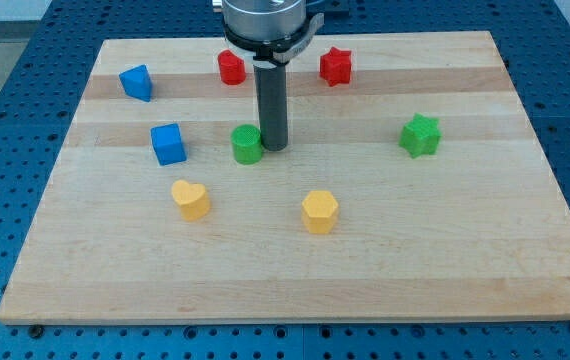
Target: Put the cube on the left side of green circle
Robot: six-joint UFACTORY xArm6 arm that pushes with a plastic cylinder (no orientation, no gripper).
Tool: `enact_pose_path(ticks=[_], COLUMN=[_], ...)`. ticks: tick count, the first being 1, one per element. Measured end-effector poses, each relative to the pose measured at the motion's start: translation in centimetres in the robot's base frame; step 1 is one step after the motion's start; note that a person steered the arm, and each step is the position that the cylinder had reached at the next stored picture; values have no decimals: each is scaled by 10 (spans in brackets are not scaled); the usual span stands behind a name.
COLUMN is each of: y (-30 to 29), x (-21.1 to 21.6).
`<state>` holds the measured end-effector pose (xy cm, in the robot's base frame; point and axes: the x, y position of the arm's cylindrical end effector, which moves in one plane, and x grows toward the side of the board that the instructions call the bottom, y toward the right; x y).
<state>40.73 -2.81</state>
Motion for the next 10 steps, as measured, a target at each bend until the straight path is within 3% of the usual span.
enact_pose_path(ticks=[2,3,4,6,7,8,9,10], y=[27,23,-20,-135,-193,-223,-204,-137], x=[4,34,57,62,60,28,-2,-4])
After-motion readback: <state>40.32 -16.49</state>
